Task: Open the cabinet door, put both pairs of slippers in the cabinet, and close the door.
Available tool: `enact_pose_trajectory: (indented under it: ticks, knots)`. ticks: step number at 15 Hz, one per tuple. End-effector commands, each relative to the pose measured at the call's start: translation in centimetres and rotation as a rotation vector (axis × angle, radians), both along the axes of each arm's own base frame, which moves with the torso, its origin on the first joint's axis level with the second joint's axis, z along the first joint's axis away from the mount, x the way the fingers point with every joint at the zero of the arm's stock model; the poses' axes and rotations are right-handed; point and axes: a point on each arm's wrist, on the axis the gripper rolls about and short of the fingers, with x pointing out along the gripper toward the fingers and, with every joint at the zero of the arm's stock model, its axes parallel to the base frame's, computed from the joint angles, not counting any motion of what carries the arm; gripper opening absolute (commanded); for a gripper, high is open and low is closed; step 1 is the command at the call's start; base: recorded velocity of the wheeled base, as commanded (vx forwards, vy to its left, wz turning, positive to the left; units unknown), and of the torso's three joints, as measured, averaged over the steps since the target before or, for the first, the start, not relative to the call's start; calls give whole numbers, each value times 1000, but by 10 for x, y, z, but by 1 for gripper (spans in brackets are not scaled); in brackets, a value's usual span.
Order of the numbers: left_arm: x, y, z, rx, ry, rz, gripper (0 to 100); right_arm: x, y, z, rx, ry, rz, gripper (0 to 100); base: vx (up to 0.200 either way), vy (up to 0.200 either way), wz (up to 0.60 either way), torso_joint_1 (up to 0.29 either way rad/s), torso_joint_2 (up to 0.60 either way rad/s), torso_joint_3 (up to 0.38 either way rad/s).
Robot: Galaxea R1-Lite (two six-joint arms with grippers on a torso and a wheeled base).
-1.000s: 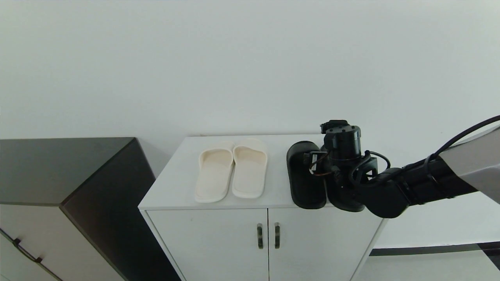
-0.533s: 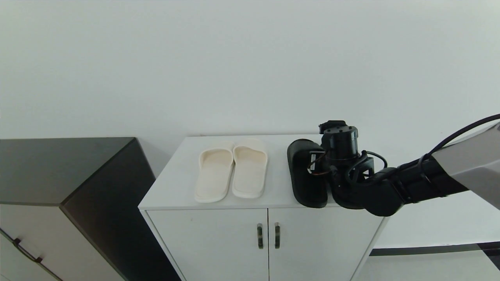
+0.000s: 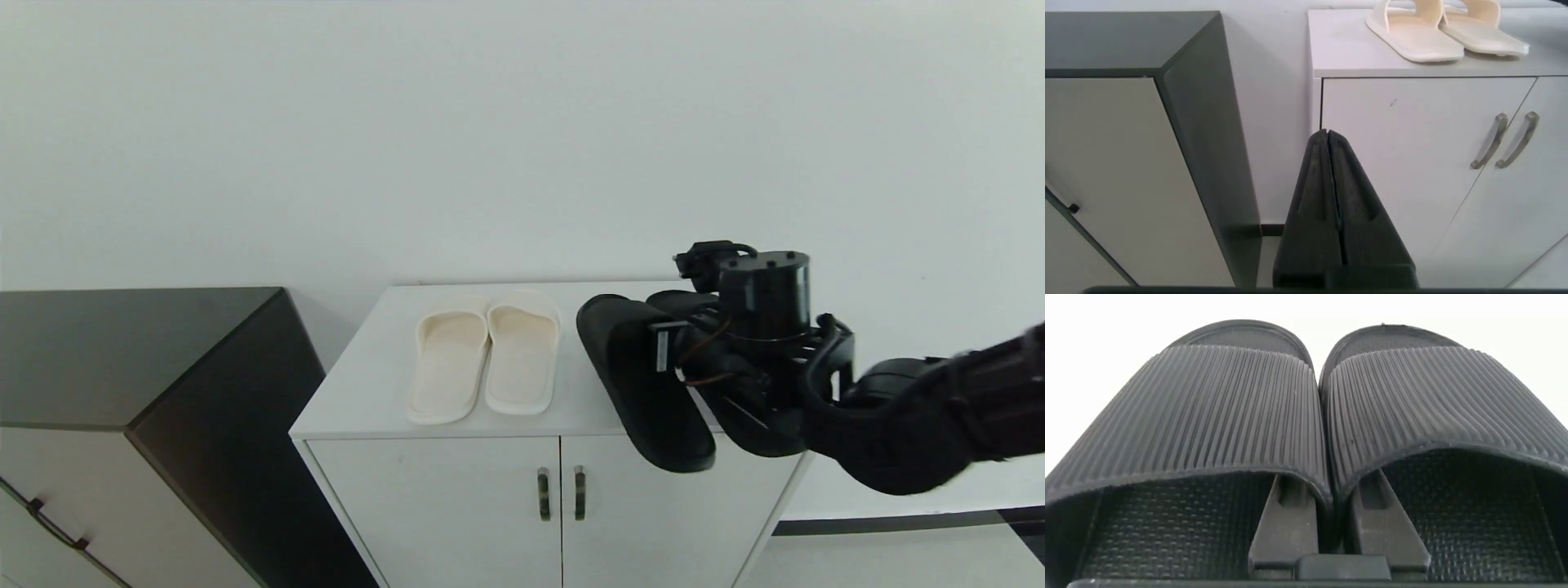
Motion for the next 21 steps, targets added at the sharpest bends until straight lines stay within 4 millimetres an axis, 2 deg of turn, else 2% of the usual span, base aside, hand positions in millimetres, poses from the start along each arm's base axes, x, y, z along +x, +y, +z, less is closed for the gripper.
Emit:
enact_pose_trajectory:
  ticks: [1,3,6,8,19,21]
  knots:
    - [0,0,0,3,0,-5,0,-71,-32,28,47,-12,262,0,0,0,0,0,0,0]
    - [0,0,0,5,0,-13,0,-88,-38,29,21,26,301,0,0,0,0,0,0,0]
    - [0,0,0,1,1,-14,0,-97,-44,27,14,53,360,0,0,0,0,0,0,0]
    - [0,0,0,1,1,-14,0,-98,-45,24,10,61,363,0,0,0,0,0,0,0]
    - [0,0,0,1,1,-16,0,-99,-45,13,-31,86,372,0,-200,0,0,2,2,4]
    - [0,0,0,1,0,-13,0,-100,-43,10,-33,101,403,0,0,0,0,0,0,0]
